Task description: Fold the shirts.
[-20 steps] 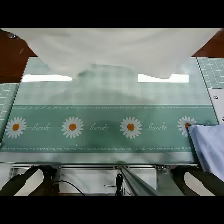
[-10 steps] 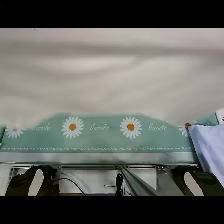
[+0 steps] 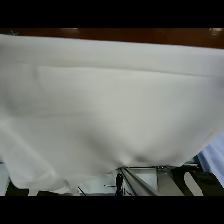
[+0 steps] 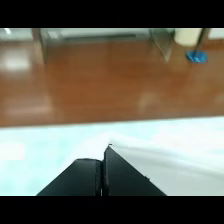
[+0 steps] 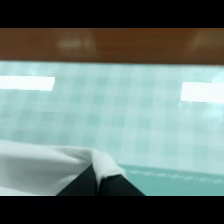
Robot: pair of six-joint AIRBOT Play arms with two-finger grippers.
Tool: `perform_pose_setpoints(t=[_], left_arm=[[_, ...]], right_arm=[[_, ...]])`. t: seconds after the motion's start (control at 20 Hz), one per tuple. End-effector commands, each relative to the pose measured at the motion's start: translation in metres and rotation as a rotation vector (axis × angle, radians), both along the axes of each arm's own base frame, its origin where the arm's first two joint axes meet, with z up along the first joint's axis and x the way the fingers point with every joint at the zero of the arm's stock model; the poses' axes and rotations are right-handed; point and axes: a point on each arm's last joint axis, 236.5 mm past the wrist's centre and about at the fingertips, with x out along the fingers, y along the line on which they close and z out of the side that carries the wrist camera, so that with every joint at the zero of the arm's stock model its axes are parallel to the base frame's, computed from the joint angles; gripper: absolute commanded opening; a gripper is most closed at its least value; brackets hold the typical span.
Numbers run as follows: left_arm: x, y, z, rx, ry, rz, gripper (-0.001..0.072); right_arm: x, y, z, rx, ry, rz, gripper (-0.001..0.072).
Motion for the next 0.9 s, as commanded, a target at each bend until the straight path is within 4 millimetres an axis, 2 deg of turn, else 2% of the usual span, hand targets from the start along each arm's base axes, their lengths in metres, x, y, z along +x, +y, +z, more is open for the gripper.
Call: perform_pose_setpoints(t=[0.0, 0.1, 0.2, 0.35, 0.5, 0.6, 0.7, 0.85], left_arm=[[0.063, 0.005, -0.1, -0.158, 0.206, -0.024, 0.002], [0.105, 0.009, -0.16, -0.213, 0.325, -0.015, 0.002], [0.145, 0.014, -0.203, -0.279, 0.41, 0.015, 0.002], [0.2, 0.014, -0.248, -0.326, 0.468, 0.041, 0.002], [0.243, -0.002, -0.287, -0.326, 0.529, 0.016, 0.002], [0.261, -0.012, -0.3, -0.326, 0.55, -0.003, 0.002], [0.276, -0.02, -0.309, -0.348, 0.549, -0.009, 0.002], [0.277, -0.028, -0.333, -0.422, 0.615, -0.005, 0.002]], right_arm=[[0.064, -0.005, -0.079, 0.091, 0.106, -0.04, 0.0024], [0.108, -0.012, -0.131, 0.13, 0.164, -0.077, 0.0023], [0.153, -0.019, -0.169, 0.161, 0.202, -0.104, 0.0024], [0.225, -0.023, -0.203, 0.261, 0.177, -0.149, 0.0024], [0.277, -0.024, -0.24, 0.304, 0.235, -0.154, 0.0024], [0.308, -0.026, -0.262, 0.34, 0.268, -0.172, 0.0024], [0.33, -0.026, -0.277, 0.369, 0.287, -0.181, 0.0024], [0.343, -0.023, -0.3, 0.388, 0.334, -0.177, 0.0024]])
